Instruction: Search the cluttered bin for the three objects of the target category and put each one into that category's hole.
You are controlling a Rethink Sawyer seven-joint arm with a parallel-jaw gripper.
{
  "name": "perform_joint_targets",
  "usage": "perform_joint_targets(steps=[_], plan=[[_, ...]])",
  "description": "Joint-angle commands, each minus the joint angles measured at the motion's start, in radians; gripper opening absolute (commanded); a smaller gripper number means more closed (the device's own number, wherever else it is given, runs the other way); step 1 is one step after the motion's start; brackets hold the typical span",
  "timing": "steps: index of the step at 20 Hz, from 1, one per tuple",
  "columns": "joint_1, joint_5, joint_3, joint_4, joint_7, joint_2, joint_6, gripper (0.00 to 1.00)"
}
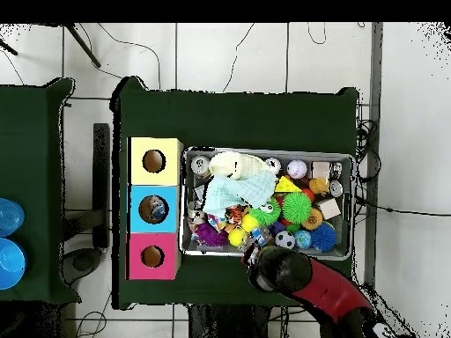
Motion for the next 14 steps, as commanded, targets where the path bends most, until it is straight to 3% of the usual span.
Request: perform_joint_targets(steps=[1, 5, 14], plan=[[-0.041, -0.065, 0.108, 0.014, 0.039, 0.122, -0.152, 1.00], [-0.045, -0.074, 0.105, -0.021, 0.049, 0.170, -0.168, 1.00], [-0.036, -0.066, 0.107, -0.018, 0.072, 0.150, -0.153, 1.00]])
